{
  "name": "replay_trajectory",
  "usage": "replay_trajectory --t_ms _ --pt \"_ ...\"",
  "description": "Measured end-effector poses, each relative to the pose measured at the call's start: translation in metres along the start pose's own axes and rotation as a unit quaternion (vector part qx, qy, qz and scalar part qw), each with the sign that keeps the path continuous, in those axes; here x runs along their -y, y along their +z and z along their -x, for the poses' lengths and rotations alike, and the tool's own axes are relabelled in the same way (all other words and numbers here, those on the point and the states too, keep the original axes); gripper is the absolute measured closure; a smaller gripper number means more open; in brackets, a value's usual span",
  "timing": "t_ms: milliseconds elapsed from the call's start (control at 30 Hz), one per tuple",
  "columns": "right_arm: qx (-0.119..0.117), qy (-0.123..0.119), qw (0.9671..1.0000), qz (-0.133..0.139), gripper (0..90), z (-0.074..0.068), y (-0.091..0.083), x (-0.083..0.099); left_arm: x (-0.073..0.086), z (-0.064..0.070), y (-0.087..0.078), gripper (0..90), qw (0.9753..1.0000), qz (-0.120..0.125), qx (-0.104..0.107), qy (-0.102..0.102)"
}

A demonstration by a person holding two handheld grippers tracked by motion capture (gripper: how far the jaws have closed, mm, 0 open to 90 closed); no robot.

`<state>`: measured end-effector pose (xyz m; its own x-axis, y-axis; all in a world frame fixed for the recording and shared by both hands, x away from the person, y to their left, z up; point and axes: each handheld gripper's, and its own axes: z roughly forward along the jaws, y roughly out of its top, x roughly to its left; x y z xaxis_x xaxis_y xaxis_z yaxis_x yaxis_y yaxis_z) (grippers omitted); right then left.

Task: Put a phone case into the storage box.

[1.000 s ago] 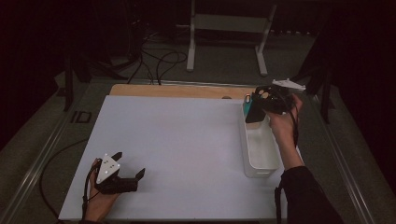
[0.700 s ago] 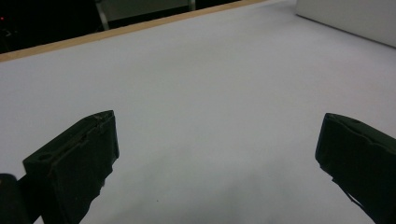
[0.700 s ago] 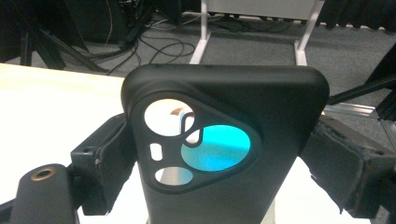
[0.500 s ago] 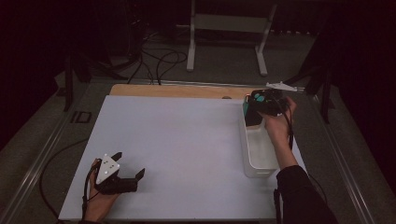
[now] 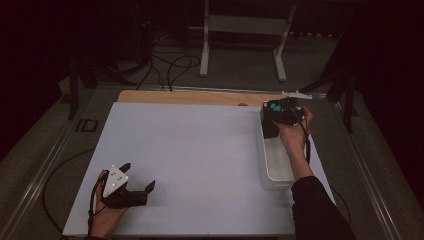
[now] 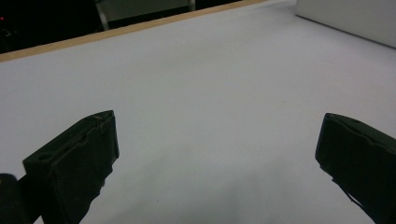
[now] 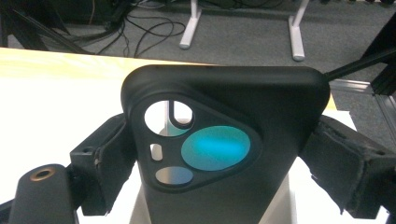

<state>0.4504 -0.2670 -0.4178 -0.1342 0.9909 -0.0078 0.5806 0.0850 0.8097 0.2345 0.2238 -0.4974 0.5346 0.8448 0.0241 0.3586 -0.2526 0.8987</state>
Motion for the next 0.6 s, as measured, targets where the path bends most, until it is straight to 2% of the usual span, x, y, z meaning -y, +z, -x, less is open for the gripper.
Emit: replay_trajectory --t_ms 200,367,600 --pt "0.014 -0.012 0.9998 -0.008 13.5 -0.004 0.007 0.001 0.0 0.0 0.0 0.0 1.0 0.0 0.001 -0.001" --pt "0.021 -0.006 0.9997 -0.015 13.4 -0.003 0.013 0.003 0.0 0.0 0.0 0.0 1.0 0.001 0.001 0.0" --pt "0.024 -0.005 0.9997 -0.009 13.1 -0.004 0.017 0.003 0.0 0.0 0.0 0.0 1.0 0.0 0.001 0.0"
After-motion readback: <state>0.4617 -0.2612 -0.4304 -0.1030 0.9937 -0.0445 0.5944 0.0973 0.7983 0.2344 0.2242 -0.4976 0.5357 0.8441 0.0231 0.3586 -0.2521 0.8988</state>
